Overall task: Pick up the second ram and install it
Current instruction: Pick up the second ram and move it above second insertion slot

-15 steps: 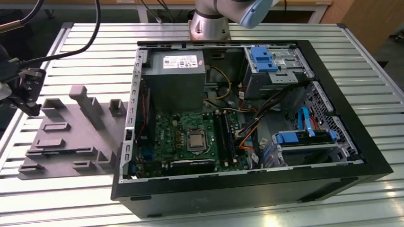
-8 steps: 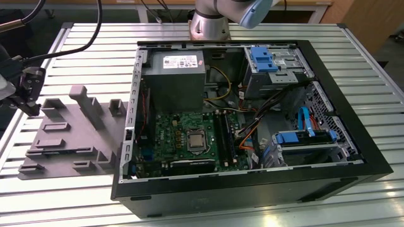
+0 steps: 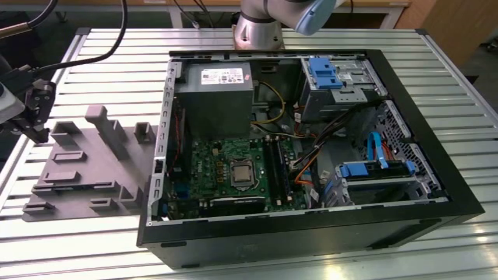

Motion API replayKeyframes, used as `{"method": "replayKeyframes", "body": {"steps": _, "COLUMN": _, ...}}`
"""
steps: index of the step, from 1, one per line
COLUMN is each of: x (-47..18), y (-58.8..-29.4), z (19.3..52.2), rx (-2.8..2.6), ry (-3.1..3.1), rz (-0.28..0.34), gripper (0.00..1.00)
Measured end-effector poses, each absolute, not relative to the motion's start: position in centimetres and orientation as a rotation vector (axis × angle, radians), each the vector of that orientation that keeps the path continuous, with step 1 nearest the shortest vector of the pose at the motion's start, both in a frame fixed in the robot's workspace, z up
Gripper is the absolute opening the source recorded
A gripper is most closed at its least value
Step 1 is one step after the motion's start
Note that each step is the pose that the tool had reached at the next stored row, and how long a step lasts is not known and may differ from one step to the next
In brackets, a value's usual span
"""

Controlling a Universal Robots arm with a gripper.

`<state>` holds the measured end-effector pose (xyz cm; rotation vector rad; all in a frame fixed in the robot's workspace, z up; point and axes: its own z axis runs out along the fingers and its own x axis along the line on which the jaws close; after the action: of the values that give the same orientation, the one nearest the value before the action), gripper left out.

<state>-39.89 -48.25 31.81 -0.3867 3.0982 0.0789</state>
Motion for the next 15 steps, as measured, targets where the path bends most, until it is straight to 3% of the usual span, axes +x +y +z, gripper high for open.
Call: {"method": "replayKeyframes", "body": {"steps": 15, "x": -39.89, "y": -48.25, "z": 31.79, "rx": -0.622, "ry": 3.064, "rz": 0.081, "gripper": 0.11}}
